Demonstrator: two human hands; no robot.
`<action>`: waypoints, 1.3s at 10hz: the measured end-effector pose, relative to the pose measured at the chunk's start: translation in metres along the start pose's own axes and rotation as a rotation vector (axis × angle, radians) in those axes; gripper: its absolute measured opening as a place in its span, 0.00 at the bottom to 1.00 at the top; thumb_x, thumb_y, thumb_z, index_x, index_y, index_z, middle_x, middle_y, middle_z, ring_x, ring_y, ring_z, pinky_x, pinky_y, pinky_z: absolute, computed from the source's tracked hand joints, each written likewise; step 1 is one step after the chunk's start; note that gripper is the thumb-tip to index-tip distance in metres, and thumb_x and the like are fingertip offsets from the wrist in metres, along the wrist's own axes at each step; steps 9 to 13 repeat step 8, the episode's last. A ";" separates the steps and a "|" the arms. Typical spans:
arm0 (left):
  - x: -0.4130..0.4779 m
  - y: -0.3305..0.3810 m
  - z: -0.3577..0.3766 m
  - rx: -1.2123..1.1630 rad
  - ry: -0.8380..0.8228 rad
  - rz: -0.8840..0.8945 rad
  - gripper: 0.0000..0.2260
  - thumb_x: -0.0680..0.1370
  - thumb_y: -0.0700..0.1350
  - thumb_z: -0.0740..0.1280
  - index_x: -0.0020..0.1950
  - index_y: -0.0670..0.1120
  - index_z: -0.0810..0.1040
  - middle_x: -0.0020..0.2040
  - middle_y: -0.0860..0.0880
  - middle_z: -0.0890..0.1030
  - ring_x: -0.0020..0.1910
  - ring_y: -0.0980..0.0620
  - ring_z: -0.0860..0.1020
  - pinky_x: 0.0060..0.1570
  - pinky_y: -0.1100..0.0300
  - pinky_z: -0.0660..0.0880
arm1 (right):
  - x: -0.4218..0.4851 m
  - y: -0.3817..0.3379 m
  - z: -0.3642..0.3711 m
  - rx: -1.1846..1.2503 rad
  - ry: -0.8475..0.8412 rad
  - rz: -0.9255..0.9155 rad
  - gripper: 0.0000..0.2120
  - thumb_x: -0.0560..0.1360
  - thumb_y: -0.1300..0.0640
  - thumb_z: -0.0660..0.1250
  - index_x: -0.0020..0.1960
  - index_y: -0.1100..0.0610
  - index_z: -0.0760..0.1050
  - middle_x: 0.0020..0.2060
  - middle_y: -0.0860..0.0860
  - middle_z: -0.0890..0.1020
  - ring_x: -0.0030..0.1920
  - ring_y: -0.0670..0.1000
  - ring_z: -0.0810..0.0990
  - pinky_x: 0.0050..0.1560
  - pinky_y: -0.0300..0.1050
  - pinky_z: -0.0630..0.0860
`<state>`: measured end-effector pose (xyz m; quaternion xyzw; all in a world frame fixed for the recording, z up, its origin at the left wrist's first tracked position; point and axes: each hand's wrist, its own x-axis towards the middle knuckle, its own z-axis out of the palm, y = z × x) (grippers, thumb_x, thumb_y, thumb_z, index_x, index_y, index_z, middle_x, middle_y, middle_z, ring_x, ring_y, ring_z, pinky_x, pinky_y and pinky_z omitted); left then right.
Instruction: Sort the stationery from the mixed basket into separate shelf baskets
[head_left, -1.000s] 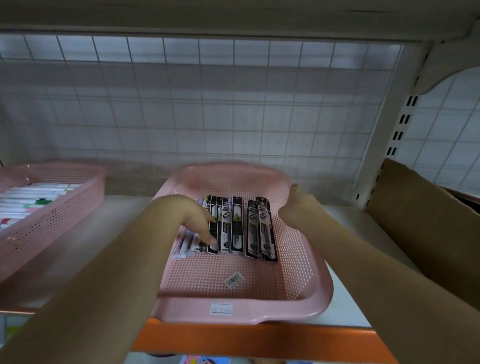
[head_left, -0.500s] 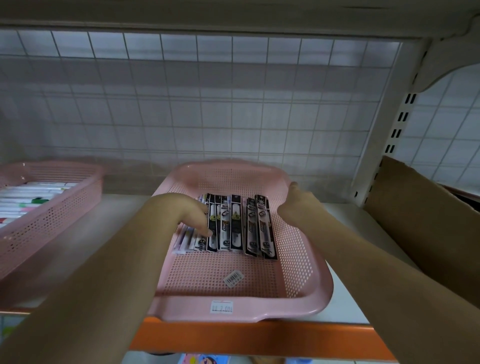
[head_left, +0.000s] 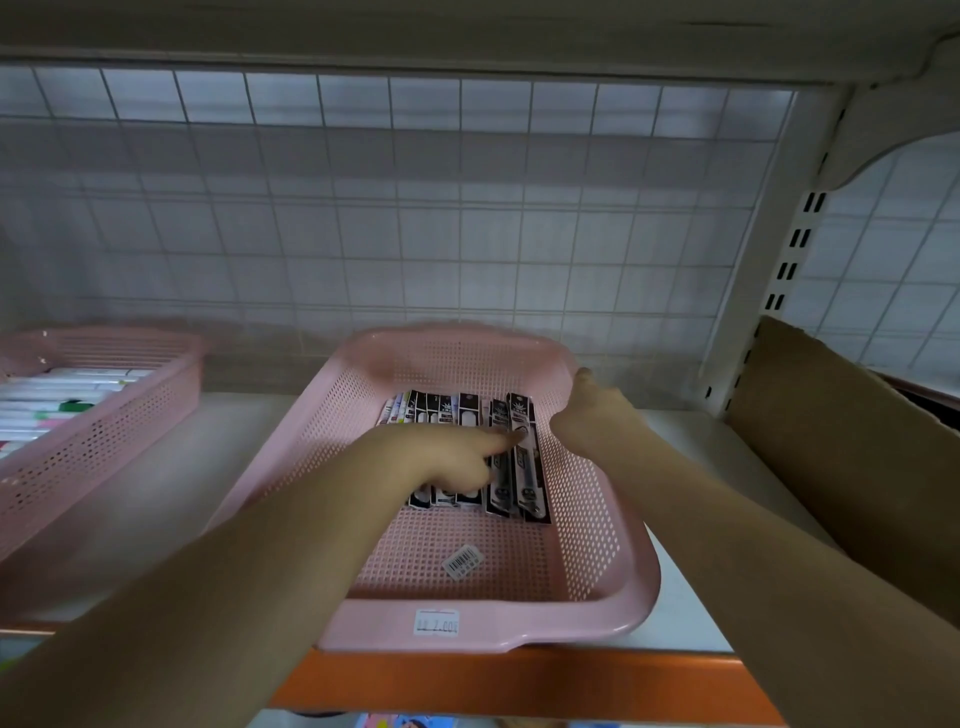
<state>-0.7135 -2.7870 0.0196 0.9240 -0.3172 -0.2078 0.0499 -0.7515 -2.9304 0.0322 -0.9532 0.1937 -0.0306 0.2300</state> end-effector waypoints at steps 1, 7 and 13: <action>0.009 -0.008 0.006 0.006 -0.024 -0.037 0.30 0.80 0.37 0.52 0.75 0.61 0.45 0.77 0.54 0.47 0.72 0.46 0.62 0.52 0.59 0.76 | 0.000 0.000 0.000 0.004 -0.012 0.004 0.33 0.74 0.64 0.57 0.76 0.59 0.48 0.60 0.59 0.73 0.57 0.58 0.76 0.51 0.48 0.76; 0.014 -0.016 0.008 0.090 0.022 -0.039 0.28 0.80 0.36 0.52 0.77 0.55 0.49 0.77 0.51 0.49 0.75 0.47 0.54 0.64 0.59 0.64 | 0.003 0.002 0.003 0.029 -0.013 -0.012 0.34 0.74 0.63 0.57 0.76 0.59 0.46 0.60 0.60 0.74 0.56 0.58 0.77 0.55 0.51 0.77; 0.009 -0.012 0.004 0.087 0.067 -0.015 0.26 0.81 0.39 0.54 0.77 0.53 0.51 0.77 0.50 0.51 0.74 0.47 0.56 0.66 0.58 0.63 | 0.002 0.001 0.003 0.006 0.005 -0.012 0.33 0.74 0.62 0.58 0.76 0.60 0.47 0.59 0.59 0.74 0.57 0.58 0.77 0.53 0.50 0.76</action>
